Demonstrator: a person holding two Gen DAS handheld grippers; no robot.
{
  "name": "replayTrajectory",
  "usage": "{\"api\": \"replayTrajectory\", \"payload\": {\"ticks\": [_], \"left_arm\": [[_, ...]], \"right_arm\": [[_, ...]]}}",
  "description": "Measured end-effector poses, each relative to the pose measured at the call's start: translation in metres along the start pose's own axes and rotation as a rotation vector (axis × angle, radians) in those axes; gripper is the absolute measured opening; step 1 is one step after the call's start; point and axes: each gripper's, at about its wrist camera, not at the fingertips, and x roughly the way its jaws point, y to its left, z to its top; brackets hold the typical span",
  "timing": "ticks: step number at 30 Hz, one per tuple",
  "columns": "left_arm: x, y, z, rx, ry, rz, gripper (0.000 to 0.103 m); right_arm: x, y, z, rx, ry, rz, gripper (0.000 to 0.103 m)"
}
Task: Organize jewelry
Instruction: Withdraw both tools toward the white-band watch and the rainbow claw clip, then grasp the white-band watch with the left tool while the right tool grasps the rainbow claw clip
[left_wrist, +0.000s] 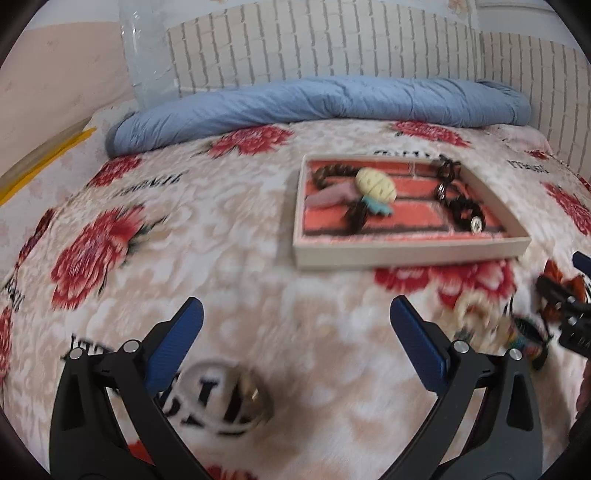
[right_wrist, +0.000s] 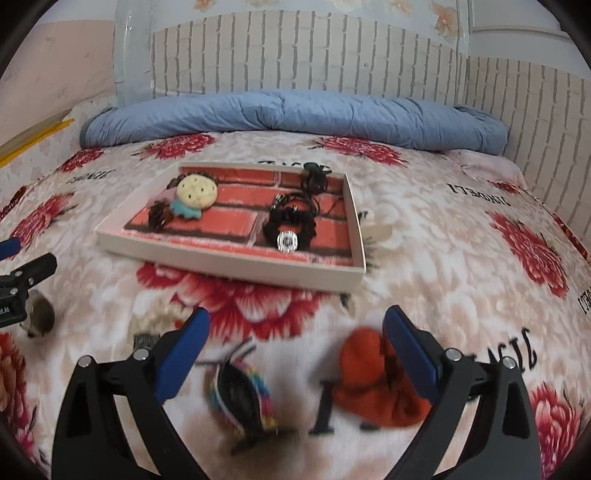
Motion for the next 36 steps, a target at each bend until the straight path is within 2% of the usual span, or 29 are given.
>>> {"api": "replayTrajectory", "payload": {"ticks": [4, 7, 13, 18, 26, 31, 34, 36], "left_arm": [[-0.003, 0.016, -0.02, -0.032, 0.032, -0.016, 0.098], [-0.006, 0.023, -0.03, -0.028, 0.036, 0.009, 0.098], [0.0, 0.045, -0.044, -0.069, 0.072, 0.004, 0.098], [0.008, 0.056, -0.05, -0.118, 0.107, -0.03, 0.098], [0.021, 0.057, -0.057, -0.113, 0.158, -0.048, 0.098], [0.034, 0.063, -0.06, -0.145, 0.201, -0.071, 0.098], [0.037, 0.065, -0.06, -0.158, 0.207, -0.075, 0.098], [0.041, 0.061, -0.059, -0.139, 0.212, -0.064, 0.098]], "right_arm": [[-0.008, 0.003, -0.014, -0.007, 0.019, 0.002, 0.093], [-0.009, 0.007, -0.024, -0.02, 0.039, -0.001, 0.093], [-0.009, 0.011, -0.033, -0.036, 0.065, -0.008, 0.093], [0.0, 0.012, -0.035, -0.04, 0.101, -0.004, 0.093], [0.009, 0.01, -0.04, -0.024, 0.136, 0.008, 0.093], [0.014, 0.017, -0.042, -0.051, 0.153, 0.0, 0.092], [0.017, 0.02, -0.043, -0.069, 0.163, 0.005, 0.08], [0.019, 0.02, -0.043, -0.068, 0.176, 0.015, 0.078]]}}
